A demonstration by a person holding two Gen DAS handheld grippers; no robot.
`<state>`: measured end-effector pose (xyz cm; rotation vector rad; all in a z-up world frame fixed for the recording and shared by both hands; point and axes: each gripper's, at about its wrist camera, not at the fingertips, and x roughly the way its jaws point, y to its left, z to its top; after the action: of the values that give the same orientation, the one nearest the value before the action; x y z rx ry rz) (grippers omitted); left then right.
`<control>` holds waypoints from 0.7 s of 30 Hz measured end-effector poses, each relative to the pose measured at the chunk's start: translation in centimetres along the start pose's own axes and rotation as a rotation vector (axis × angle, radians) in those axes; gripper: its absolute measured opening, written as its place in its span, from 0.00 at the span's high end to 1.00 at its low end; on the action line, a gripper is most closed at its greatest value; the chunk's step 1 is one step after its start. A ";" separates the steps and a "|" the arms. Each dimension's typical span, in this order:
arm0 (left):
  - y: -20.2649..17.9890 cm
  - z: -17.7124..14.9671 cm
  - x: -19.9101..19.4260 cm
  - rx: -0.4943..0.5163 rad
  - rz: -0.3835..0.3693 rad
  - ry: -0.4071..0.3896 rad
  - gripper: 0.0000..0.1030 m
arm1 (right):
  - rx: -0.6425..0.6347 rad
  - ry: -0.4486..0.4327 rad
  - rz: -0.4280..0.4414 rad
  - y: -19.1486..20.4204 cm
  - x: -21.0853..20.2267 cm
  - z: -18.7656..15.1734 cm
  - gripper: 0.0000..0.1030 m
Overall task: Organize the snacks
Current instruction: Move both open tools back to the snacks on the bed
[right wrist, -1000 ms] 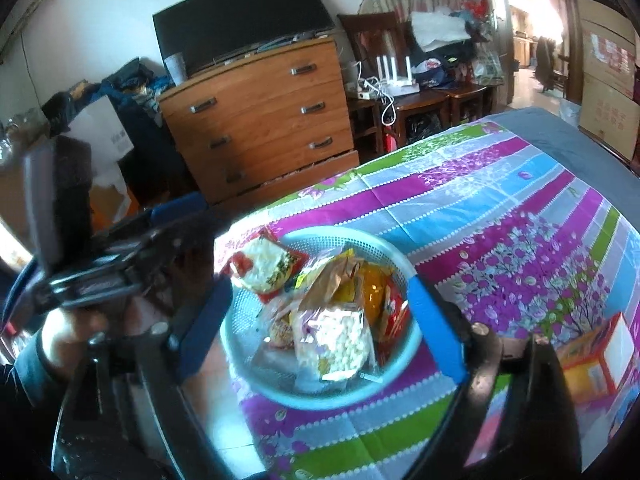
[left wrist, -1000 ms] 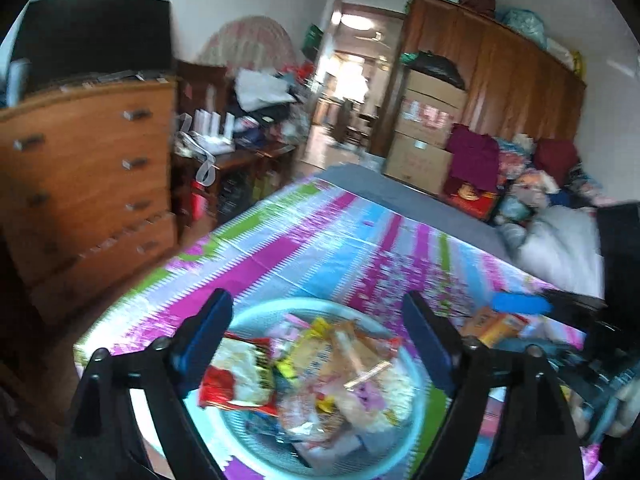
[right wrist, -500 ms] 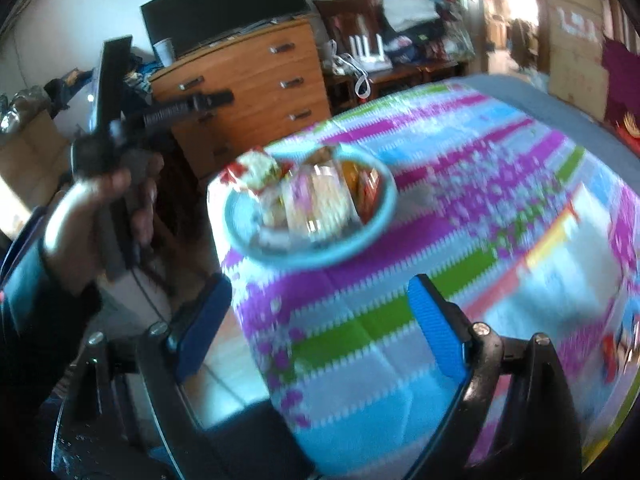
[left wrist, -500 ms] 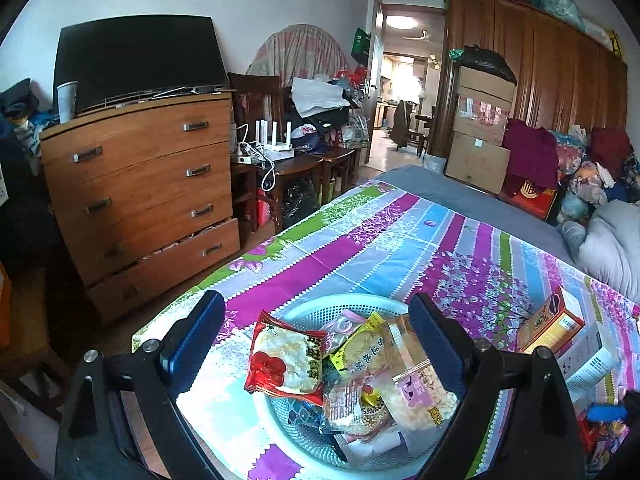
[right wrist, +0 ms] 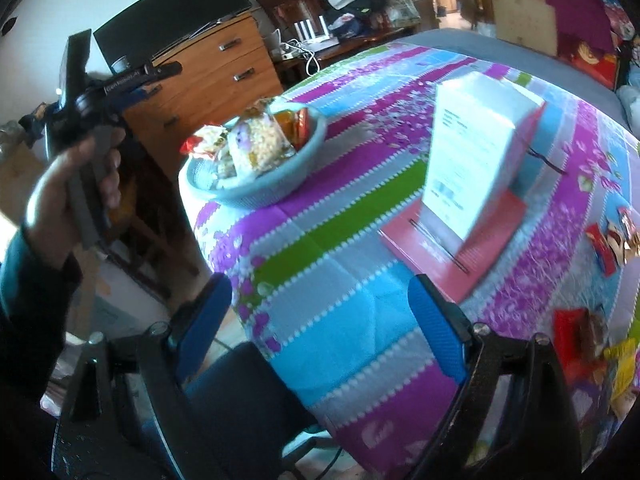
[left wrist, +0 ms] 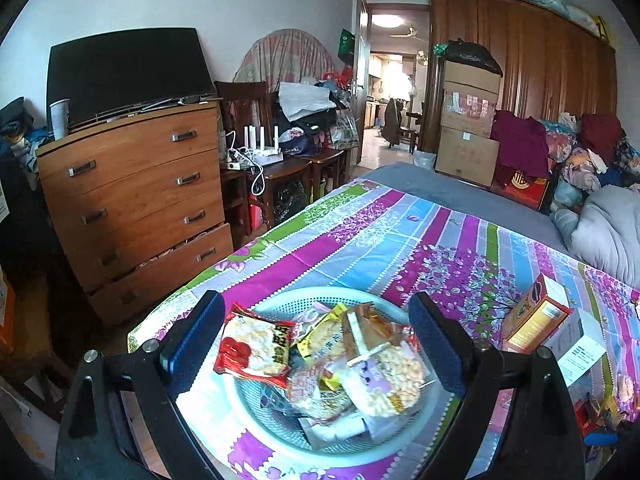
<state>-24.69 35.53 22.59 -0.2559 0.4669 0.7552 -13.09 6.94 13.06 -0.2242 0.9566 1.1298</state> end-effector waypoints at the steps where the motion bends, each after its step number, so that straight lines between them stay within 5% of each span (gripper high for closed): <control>1: -0.3 -0.2 -0.4 -0.005 -0.010 -0.010 0.09 | 0.011 0.004 -0.004 -0.4 -0.3 -0.7 0.12; 9: -4.3 -4.1 -2.4 0.030 -0.192 0.036 0.09 | 0.109 0.048 -0.043 -3.1 -2.5 -7.4 0.12; 18: -15.0 -9.3 -6.9 0.266 -0.513 0.118 0.09 | 0.309 -0.027 -0.216 -11.1 -9.3 -14.6 0.13; 21: -18.7 -11.2 -7.4 0.325 -0.602 0.189 0.09 | 0.413 -0.048 -0.279 -14.6 -11.4 -16.8 0.33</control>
<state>-19.64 13.67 17.58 -0.1492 0.6432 0.0621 -10.83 -17.24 7.09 0.0069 1.0564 0.6616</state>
